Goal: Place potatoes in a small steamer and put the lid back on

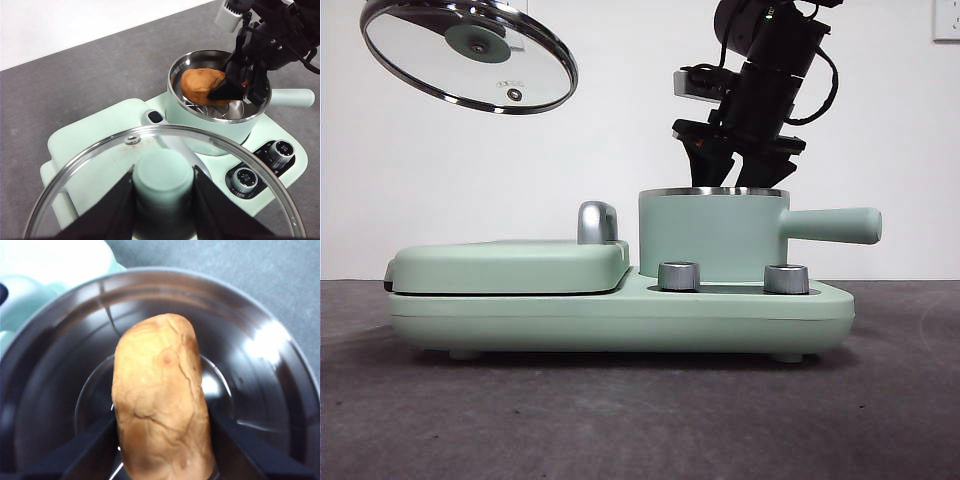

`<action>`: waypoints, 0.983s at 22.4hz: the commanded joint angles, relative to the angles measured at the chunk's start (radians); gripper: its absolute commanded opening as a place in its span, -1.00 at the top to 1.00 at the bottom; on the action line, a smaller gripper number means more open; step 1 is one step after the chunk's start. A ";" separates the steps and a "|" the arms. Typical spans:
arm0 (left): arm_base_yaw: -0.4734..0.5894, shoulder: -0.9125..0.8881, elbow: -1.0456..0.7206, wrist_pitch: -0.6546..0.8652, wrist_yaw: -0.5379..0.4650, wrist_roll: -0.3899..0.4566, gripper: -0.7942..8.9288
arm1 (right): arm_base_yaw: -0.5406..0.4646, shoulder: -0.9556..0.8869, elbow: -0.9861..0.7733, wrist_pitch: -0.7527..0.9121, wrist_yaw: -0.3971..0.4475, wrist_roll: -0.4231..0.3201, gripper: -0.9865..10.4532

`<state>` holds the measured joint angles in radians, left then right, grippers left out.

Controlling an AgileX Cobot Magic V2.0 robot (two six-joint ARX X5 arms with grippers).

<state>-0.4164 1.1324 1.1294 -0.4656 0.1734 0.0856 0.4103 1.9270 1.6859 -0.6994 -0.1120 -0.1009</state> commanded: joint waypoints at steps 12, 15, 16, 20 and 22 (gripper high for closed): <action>-0.003 0.003 0.014 0.038 0.002 0.005 0.82 | 0.000 -0.116 0.031 -0.036 -0.020 0.016 0.21; -0.003 0.003 0.014 0.037 0.002 0.003 0.82 | -0.006 -0.220 0.006 -0.086 -0.079 0.015 0.31; -0.003 0.003 0.014 0.035 0.002 0.003 0.82 | -0.013 -0.254 -0.022 -0.077 -0.106 0.016 0.31; -0.003 0.003 0.014 0.034 0.002 0.002 0.82 | -0.022 -0.428 -0.240 0.000 -0.128 0.016 0.31; -0.003 0.003 0.014 0.034 0.002 0.002 0.82 | -0.022 -0.541 -0.386 0.046 -0.128 0.016 0.31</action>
<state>-0.4164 1.1324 1.1294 -0.4641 0.1734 0.0853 0.3840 1.3830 1.2926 -0.6605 -0.2356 -0.0963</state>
